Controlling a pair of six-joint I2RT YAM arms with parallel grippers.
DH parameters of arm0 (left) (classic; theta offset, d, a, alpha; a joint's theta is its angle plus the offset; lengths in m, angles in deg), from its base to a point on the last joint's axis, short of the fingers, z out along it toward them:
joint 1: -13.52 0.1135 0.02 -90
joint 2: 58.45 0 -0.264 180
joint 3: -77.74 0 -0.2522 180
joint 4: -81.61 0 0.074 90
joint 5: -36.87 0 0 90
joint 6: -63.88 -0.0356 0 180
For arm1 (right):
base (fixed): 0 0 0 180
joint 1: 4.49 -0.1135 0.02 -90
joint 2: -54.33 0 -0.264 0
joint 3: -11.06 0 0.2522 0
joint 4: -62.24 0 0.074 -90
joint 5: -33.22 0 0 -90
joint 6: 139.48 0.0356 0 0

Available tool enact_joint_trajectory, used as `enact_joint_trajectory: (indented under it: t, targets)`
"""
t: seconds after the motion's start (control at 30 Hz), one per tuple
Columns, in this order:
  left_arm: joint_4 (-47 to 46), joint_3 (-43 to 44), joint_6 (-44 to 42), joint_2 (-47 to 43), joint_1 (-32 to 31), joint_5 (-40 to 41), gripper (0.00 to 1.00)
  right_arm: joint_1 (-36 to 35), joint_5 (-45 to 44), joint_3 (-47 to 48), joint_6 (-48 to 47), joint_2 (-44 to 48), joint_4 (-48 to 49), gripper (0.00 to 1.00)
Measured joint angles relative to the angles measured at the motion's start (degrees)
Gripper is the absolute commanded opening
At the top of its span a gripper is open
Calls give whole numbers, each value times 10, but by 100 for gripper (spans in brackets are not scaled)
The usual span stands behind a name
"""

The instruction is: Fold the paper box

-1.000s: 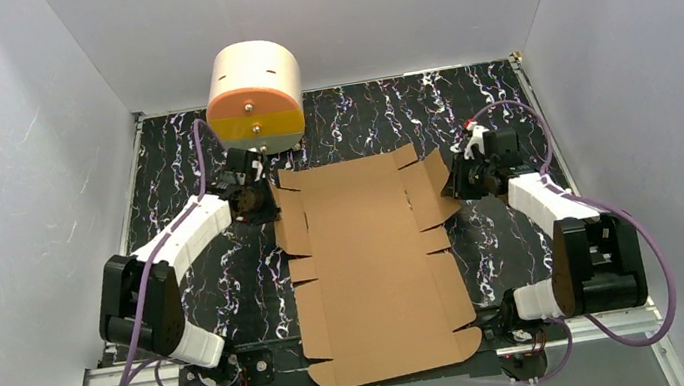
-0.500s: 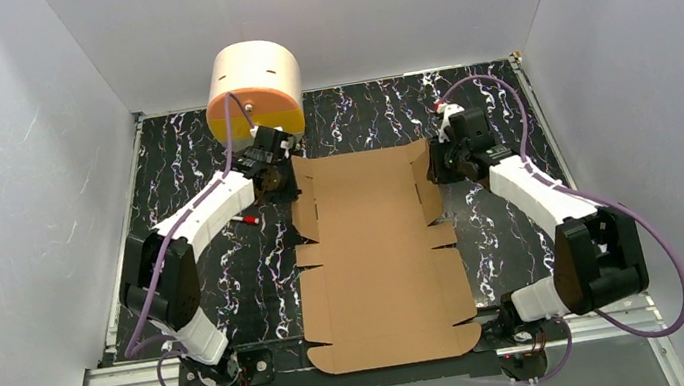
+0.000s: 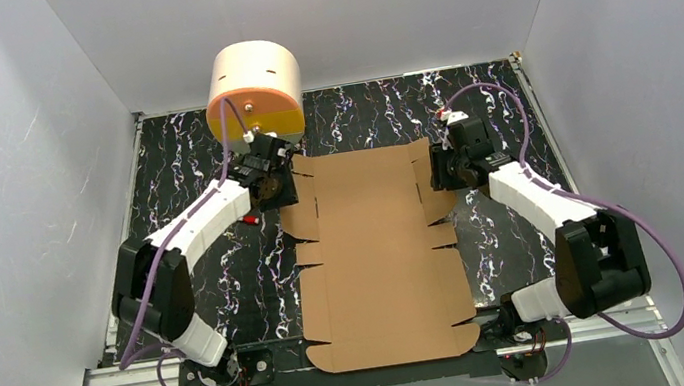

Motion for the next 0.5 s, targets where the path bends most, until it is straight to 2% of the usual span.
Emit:
enact_joint_trajectory:
  t: [0.23,0.37,0.5]
  targets:
    - [-10,-85,16,-99,47,-14,49,24,-5,-57,6,60,5,72]
    - [-15,-133,26,-175,91,-50,51,43,-7,-91,7,118,6,83]
    - [-27,-178,43,-228,107,-95,52,53,-2,-122,14,162,5,89]
